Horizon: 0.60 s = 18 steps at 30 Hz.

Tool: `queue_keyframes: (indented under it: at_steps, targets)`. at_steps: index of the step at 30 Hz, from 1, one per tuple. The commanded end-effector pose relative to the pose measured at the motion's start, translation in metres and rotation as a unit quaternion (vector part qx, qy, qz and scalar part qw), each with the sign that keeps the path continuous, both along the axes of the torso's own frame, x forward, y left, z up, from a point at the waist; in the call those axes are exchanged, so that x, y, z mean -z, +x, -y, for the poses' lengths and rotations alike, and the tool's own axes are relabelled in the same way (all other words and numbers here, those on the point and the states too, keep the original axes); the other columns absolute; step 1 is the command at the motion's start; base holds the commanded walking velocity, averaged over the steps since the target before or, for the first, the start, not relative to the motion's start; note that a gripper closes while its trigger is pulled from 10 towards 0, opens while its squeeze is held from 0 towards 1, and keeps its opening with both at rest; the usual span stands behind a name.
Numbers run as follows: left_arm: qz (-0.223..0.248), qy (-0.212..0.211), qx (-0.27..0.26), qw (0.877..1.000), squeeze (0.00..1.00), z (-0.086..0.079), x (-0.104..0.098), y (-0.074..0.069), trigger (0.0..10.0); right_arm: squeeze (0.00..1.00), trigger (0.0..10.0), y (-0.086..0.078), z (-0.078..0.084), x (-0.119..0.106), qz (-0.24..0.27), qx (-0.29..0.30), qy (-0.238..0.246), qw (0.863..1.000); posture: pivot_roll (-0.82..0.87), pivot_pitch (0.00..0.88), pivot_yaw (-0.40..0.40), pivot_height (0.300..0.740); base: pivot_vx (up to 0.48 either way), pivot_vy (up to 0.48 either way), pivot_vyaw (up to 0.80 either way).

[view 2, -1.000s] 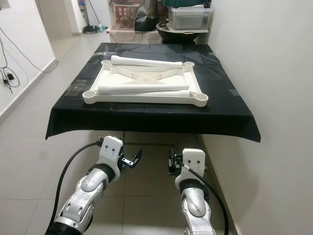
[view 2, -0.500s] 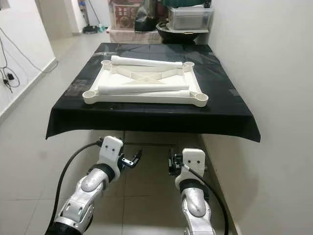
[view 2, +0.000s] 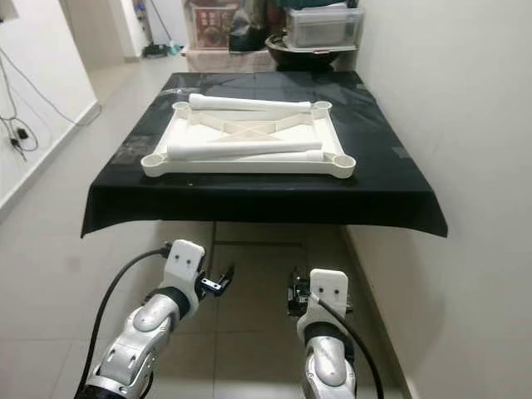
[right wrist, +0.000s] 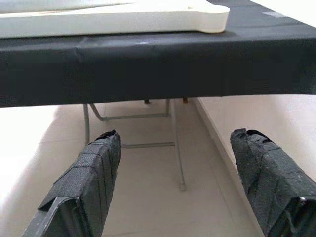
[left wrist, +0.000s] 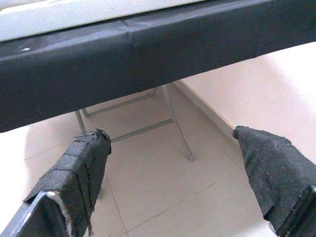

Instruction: Building children table

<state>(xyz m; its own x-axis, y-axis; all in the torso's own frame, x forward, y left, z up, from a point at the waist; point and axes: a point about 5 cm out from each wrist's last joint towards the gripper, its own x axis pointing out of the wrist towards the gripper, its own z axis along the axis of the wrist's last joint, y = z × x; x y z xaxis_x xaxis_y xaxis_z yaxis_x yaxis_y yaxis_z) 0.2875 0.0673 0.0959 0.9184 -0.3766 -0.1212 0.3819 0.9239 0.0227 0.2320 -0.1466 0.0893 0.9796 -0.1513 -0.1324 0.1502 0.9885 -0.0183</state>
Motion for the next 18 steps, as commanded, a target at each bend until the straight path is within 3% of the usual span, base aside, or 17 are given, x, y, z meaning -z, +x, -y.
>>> queue_keyframes:
  at_steps: [1,9,13,18]
  targets:
    - [-0.014,-0.007,0.003,1.000,0.00,0.005,0.003,-0.002,10.0,0.00,10.0,0.001,-0.009,-0.001,0.003,-0.002,0.021,1.000,0.05,0.000,0.012,0.740,0.000,0.000,0.00]
    - [-0.001,-0.007,0.006,1.000,0.00,0.005,0.000,-0.001,10.0,0.00,10.0,0.003,-0.008,-0.005,0.011,-0.006,0.019,1.000,0.05,0.000,0.011,0.740,0.000,0.000,0.00]
    - [0.052,-0.004,-0.002,0.999,0.00,0.000,-0.016,-0.002,10.0,0.00,10.0,0.004,-0.008,-0.020,0.057,-0.020,-0.006,0.998,0.05,0.000,0.007,0.740,0.000,0.000,0.00]
    - [0.071,0.005,-0.014,0.997,0.00,-0.002,-0.022,-0.001,10.0,0.00,10.0,0.002,-0.013,-0.023,0.060,-0.042,-0.009,0.997,0.06,0.000,0.004,0.740,0.000,0.000,0.00]
